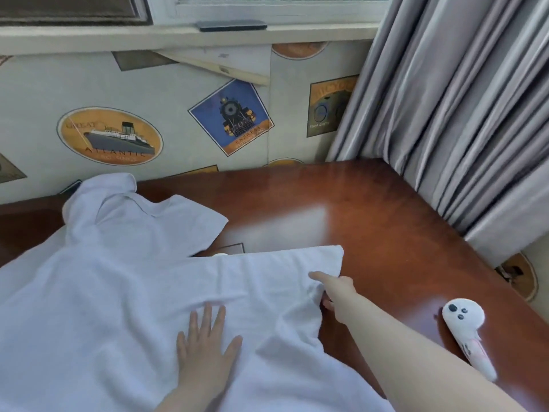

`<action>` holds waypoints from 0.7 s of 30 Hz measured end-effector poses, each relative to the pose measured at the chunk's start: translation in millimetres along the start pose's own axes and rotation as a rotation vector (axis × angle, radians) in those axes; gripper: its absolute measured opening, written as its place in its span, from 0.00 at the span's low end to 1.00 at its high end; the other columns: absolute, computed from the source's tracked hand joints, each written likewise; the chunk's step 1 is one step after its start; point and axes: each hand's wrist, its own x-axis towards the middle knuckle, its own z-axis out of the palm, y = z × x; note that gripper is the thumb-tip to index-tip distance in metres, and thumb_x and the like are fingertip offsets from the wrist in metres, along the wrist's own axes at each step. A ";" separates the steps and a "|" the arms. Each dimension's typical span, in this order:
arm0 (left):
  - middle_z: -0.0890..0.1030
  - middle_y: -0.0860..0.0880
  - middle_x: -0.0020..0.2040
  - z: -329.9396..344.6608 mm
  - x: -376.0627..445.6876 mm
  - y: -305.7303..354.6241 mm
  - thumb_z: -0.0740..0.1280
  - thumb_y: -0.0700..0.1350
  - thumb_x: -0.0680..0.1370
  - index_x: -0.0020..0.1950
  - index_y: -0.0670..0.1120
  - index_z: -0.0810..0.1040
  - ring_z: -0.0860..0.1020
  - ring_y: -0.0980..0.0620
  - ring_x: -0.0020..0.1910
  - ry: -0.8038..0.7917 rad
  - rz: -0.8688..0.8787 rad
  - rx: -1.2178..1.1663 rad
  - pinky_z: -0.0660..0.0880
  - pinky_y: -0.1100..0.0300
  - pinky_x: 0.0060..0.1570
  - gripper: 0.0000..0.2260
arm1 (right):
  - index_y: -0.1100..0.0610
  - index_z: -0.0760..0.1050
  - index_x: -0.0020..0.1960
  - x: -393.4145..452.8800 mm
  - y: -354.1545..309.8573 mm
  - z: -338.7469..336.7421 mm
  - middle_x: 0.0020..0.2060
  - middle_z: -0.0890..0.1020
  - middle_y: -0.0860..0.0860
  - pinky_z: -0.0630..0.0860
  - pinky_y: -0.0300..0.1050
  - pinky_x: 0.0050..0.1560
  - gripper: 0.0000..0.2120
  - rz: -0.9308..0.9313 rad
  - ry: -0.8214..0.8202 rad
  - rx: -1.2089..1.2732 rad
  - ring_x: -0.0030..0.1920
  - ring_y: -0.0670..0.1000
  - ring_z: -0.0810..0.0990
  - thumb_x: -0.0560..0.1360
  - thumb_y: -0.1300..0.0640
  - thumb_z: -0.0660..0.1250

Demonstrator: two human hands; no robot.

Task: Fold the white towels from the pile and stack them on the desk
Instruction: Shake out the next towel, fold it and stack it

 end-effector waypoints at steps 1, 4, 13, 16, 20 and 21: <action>0.25 0.52 0.73 0.8 4.5 -0.6 0.28 0.76 0.65 0.76 0.54 0.29 0.34 0.48 0.77 0.027 0.000 0.000 0.41 0.44 0.75 0.44 | 0.62 0.67 0.66 3.6 -2.5 6.7 0.56 0.77 0.55 0.75 0.48 0.46 0.33 0.007 -0.019 -0.045 0.51 0.56 0.78 0.68 0.53 0.78; 0.47 0.50 0.81 5.6 15.0 3.8 0.26 0.74 0.68 0.80 0.52 0.50 0.43 0.52 0.79 0.238 0.071 -0.064 0.57 0.37 0.69 0.47 | 0.60 0.77 0.59 10.5 -11.1 24.4 0.50 0.83 0.56 0.79 0.48 0.45 0.22 -0.031 -0.126 -0.100 0.49 0.57 0.83 0.67 0.59 0.77; 0.48 0.58 0.79 3.8 40.0 9.6 0.39 0.67 0.77 0.77 0.56 0.54 0.47 0.54 0.79 0.490 -0.068 -0.218 0.54 0.36 0.70 0.31 | 0.60 0.69 0.65 32.5 -69.3 41.3 0.60 0.79 0.61 0.77 0.49 0.54 0.18 -0.277 -0.264 -0.614 0.56 0.56 0.80 0.77 0.57 0.64; 0.47 0.59 0.80 14.4 48.8 3.1 0.40 0.66 0.77 0.78 0.58 0.52 0.45 0.55 0.78 0.611 -0.053 -0.192 0.50 0.39 0.71 0.31 | 0.57 0.62 0.71 39.3 -54.2 44.8 0.62 0.76 0.56 0.74 0.49 0.59 0.29 -0.359 -0.171 -0.787 0.62 0.57 0.76 0.74 0.55 0.69; 0.55 0.51 0.79 29.0 66.4 -8.2 0.47 0.63 0.76 0.78 0.55 0.57 0.53 0.47 0.79 0.873 0.029 -0.072 0.53 0.35 0.68 0.31 | 0.46 0.60 0.71 43.5 -8.9 45.2 0.60 0.74 0.43 0.65 0.48 0.59 0.37 -0.426 -0.214 -0.958 0.64 0.49 0.73 0.65 0.45 0.71; 0.57 0.50 0.79 29.6 71.2 -10.2 0.48 0.61 0.76 0.78 0.54 0.58 0.55 0.45 0.78 0.936 0.071 -0.052 0.55 0.34 0.67 0.30 | 0.45 0.61 0.70 46.1 -7.0 45.0 0.59 0.73 0.41 0.63 0.48 0.59 0.36 -0.462 -0.203 -0.983 0.64 0.48 0.72 0.65 0.44 0.70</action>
